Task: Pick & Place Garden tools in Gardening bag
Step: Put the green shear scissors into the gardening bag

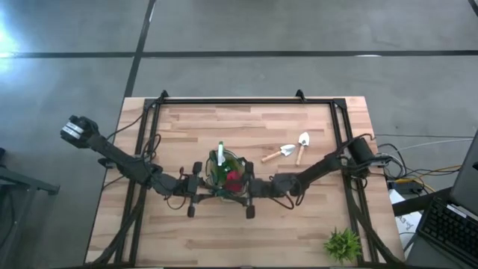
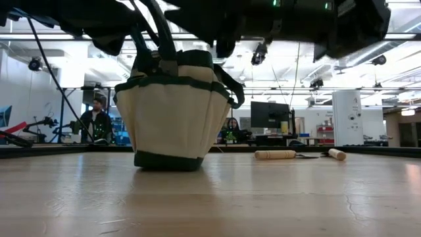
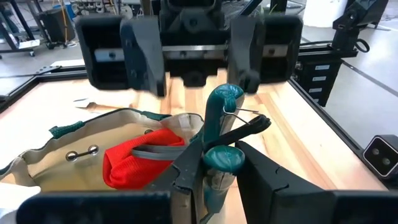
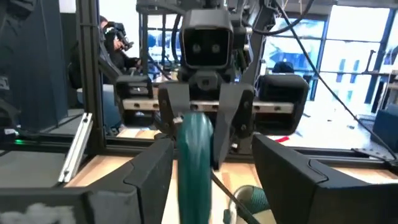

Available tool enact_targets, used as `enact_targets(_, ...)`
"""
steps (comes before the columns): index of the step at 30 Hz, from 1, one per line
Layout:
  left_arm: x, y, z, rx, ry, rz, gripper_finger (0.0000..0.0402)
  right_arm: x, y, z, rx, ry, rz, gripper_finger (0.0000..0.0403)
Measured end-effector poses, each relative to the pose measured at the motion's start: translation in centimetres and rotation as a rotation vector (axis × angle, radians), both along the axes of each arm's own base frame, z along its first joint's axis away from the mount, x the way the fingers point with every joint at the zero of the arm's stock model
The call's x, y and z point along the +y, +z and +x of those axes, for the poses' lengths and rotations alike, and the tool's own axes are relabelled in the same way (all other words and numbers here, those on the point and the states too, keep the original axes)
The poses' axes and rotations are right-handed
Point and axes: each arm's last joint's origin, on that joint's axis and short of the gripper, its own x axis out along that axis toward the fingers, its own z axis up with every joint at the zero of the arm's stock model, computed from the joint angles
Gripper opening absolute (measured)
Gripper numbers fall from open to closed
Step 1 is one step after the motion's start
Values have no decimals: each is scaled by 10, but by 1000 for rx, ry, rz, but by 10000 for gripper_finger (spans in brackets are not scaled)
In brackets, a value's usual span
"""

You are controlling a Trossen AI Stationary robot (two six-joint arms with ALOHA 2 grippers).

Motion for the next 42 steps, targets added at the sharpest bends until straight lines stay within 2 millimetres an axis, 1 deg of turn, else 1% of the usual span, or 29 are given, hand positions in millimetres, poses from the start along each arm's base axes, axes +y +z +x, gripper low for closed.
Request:
enact_targets(3, 2, 1, 1, -2, 11, -1, 75, -2, 16, -4, 31, 0, 17, 220)
enact_targets(7, 6, 3, 4, -6, 20, 14, 75, -6, 33, -12, 116, -53, 13, 224)
enact_targets(10, 10, 4, 6, -9, 22, 27, 75, -9, 43, -19, 179, -102, 12, 223)
enact_targets(13, 12, 6, 8, -11, 17, 30, 75, -12, 48, -24, 222, -156, 30, 224)
enact_targets(18, 12, 9, 13, 75, -42, 54, 75, -13, 46, -26, 257, -164, 47, 221)
enact_targets(23, 11, 15, 25, 141, -35, 87, 75, -14, 42, -24, 268, -168, 48, 221)
enact_targets(28, 11, 16, 36, 171, -50, 116, 75, -14, 42, -24, 268, -169, 49, 222)
enact_targets(35, 14, 12, 48, 255, -47, 131, 75, -15, 43, -25, 262, -187, 44, 220)
enact_targets(42, 14, 6, 52, 279, -38, 129, 75, -15, 43, -25, 262, -187, 43, 219)
